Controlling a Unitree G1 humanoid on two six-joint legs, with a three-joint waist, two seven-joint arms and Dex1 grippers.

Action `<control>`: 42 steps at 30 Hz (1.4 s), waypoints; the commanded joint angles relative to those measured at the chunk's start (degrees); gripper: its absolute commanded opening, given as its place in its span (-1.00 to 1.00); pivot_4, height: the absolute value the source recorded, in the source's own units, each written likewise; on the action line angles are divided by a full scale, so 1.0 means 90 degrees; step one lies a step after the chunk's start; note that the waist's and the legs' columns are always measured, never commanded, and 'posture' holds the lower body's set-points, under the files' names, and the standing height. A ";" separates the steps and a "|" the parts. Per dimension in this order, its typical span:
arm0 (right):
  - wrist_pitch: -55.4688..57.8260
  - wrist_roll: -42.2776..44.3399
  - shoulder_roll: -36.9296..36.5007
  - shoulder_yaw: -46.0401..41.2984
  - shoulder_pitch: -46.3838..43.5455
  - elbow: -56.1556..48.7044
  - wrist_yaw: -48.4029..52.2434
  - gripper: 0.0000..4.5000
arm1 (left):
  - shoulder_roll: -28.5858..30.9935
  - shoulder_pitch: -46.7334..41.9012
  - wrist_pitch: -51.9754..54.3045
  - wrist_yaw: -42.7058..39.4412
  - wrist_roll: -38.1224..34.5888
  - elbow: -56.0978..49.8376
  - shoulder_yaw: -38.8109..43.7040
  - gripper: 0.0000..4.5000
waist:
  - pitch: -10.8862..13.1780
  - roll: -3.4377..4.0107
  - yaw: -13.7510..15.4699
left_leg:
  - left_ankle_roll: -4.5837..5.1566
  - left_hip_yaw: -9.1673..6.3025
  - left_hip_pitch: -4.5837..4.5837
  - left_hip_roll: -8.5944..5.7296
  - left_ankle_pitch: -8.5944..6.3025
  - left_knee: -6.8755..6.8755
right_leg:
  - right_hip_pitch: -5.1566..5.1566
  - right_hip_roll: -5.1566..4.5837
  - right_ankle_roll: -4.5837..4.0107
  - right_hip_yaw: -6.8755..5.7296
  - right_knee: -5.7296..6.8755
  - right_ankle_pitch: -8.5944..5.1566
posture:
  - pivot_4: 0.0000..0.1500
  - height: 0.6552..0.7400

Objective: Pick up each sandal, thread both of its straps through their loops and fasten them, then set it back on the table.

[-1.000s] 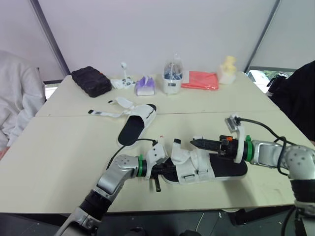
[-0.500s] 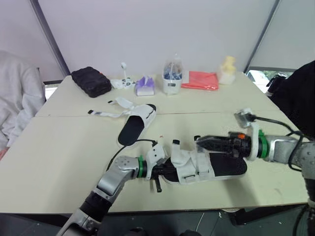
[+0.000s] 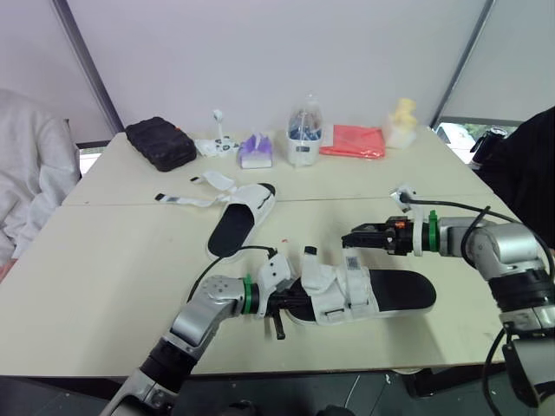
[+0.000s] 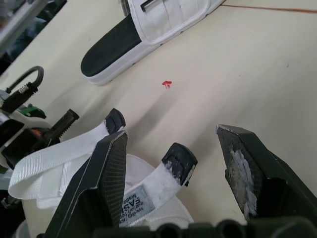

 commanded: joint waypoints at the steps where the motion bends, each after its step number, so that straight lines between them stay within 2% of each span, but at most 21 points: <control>1: -0.0026 -0.0221 0.0033 0.0083 -0.0172 -0.0032 0.0297 0.13 | 0.0081 0.0169 0.0218 0.0130 0.0172 0.0201 -0.0097 -1.00 | 0.0000 0.0000 0.0004 | 0.0000 0.0000 0.0000 0.0000 0.0000 0.0000 | 0.0000 0.0000 0.0000 0.0000 0.0001 0.0000 | 1.00 1.00; 2: -0.0042 -0.0282 0.0056 0.0093 -0.0178 -0.0019 0.0325 0.01 | 0.0083 0.0176 0.0222 0.0142 0.0171 0.0191 -0.0093 -1.00 | 0.0000 0.0001 0.0004 | 0.0000 0.0000 0.0000 0.0000 0.0000 0.0001 | 0.0000 0.0000 0.0000 0.0000 0.0001 0.0000 | 1.00 1.00; 4: -0.0035 -0.0330 0.0112 0.0047 -0.0185 -0.0025 0.0374 -0.39 | 0.0087 0.0188 0.0228 0.0157 0.0167 0.0177 -0.0088 -1.00 | 0.0000 0.0001 0.0004 | -0.0001 0.0000 0.0000 0.0000 0.0000 0.0001 | 0.0000 -0.0001 0.0000 0.0001 0.0000 0.0000 | 1.00 1.00; 5: -0.0029 -0.0343 0.0125 0.0021 -0.0173 -0.0059 0.0420 -0.67 | 0.0088 0.0191 0.0228 0.0163 0.0166 0.0174 -0.0086 -1.00 | 0.0000 0.0001 0.0004 | -0.0001 0.0001 0.0000 -0.0001 0.0000 0.0001 | 0.0000 -0.0001 0.0000 0.0001 0.0001 0.0000 | 1.00 1.00; 7: -0.0001 -0.0362 0.0152 -0.0047 -0.0160 -0.0120 0.0433 -0.99 | 0.0090 0.0194 0.0227 0.0169 0.0167 0.0172 -0.0083 -1.00 | 0.0000 0.0001 0.0005 | -0.0001 0.0000 0.0000 -0.0001 0.0000 0.0000 | -0.0001 -0.0001 0.0000 0.0001 0.0001 0.0000 | 1.00 1.00; 17: 0.0724 0.0586 0.0255 -0.1144 0.0008 -0.0612 0.0689 -0.99 | 0.0126 0.0160 0.0136 0.0105 0.0210 0.0209 -0.0130 -1.00 | 0.0000 0.0000 0.0021 | -0.0001 0.0000 0.0000 0.0000 -0.0001 0.0000 | -0.0001 -0.0002 0.0000 0.0001 0.0001 0.0000 | 1.00 1.00; 25: 0.0789 0.0764 0.0503 -0.1569 0.0057 -0.0691 0.0429 -0.99 | 0.0121 0.0150 0.0137 0.0092 0.0205 0.0223 -0.0136 -1.00 | 0.0000 0.0001 0.0017 | -0.0001 0.0001 0.0000 0.0000 -0.0001 0.0000 | -0.0002 -0.0002 0.0000 0.0003 0.0001 0.0000 | 1.00 1.00; 31: 0.0552 0.0323 0.0545 -0.1185 0.0104 -0.0535 0.0328 -0.99 | 0.0111 0.0151 0.0149 0.0105 0.0197 0.0231 -0.0131 -1.00 | 0.0000 0.0001 0.0017 | -0.0001 0.0001 0.0000 0.0000 -0.0001 0.0000 | -0.0002 -0.0002 0.0000 0.0003 0.0002 0.0000 | 1.00 1.00; 38: -0.0071 -0.0898 0.0771 -0.0248 -0.0087 0.0403 0.0006 -0.99 | 0.0072 0.0144 0.0173 0.0164 0.0192 0.0255 -0.0102 -1.00 | -0.0001 0.0001 0.0001 | -0.0002 0.0002 0.0001 -0.0001 0.0000 0.0001 | -0.0003 -0.0001 0.0000 0.0003 0.0005 0.0000 | 1.00 1.00; 42: -0.0076 -0.1231 0.0838 -0.0006 -0.0148 0.0684 -0.0062 -0.99 | 0.0072 0.0173 0.0179 0.0207 0.0202 0.0232 -0.0077 -1.00 | -0.0001 0.0002 -0.0032 | -0.0004 0.0002 0.0001 -0.0001 0.0001 0.0004 | -0.0002 -0.0001 -0.0001 0.0003 0.0006 0.0001 | 1.00 1.00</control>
